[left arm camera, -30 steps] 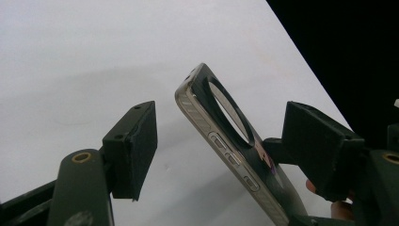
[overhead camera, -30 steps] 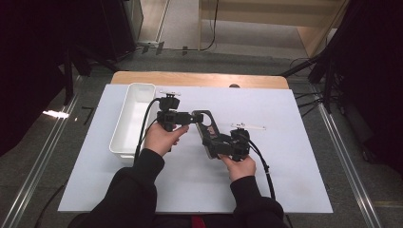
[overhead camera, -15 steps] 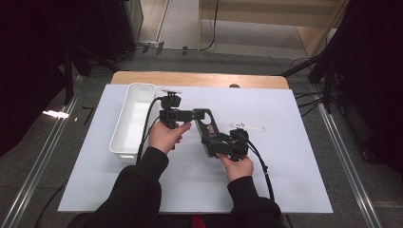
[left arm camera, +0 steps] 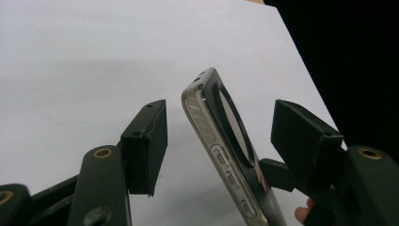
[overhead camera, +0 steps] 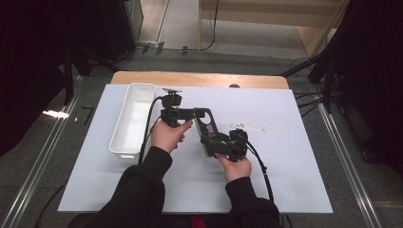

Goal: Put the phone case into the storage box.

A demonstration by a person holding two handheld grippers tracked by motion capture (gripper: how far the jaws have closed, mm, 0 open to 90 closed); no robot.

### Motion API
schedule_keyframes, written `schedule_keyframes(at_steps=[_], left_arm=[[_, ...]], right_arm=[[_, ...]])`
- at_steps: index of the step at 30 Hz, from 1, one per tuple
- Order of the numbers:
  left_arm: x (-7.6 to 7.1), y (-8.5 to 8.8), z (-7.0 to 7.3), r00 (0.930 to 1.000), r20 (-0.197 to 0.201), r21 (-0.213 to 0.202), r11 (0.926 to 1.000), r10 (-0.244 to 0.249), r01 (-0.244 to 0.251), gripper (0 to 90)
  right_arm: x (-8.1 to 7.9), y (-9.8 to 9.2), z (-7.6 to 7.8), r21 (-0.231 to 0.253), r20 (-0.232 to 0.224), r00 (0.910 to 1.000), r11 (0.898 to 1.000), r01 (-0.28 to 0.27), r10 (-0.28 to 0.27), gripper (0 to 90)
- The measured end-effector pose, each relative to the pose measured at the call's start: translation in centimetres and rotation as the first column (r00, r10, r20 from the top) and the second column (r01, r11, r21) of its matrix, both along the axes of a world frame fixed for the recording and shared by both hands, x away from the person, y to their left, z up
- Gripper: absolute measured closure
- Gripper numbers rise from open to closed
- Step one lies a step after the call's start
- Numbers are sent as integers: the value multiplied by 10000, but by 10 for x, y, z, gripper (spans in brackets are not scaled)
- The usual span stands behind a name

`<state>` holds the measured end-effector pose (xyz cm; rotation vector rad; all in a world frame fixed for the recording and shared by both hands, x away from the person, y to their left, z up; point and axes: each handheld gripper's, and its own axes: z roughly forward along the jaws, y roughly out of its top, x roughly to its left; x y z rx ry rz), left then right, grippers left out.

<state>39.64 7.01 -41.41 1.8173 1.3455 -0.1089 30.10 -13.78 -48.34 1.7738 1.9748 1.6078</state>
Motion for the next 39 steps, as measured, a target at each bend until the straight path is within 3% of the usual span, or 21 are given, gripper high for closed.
schedule_keyframes(at_steps=[12, 20, 29, 39], left_arm=[[3, 0, -3, 9984, -361, -365, 9984, 427, -440, 425], [4, 1, -3, 9978, -202, -490, 9968, 629, -638, 444], [3, 0, -3, 9963, -126, -506, 9950, 856, -861, 479], [5, 3, -4, 9938, -500, -1131, 9880, 996, -1048, 588]], right_arm=[[-1, 4, -1, 62, 119, 9998, 9999, 134, -135, 108], [-1, 6, -1, 429, 57, 9995, 9986, 317, -320, 108], [-1, 8, -1, 505, 164, 9987, 9976, 476, -485, 108], [-2, 7, -2, 591, 182, 9978, 9963, 624, -635, 108]])
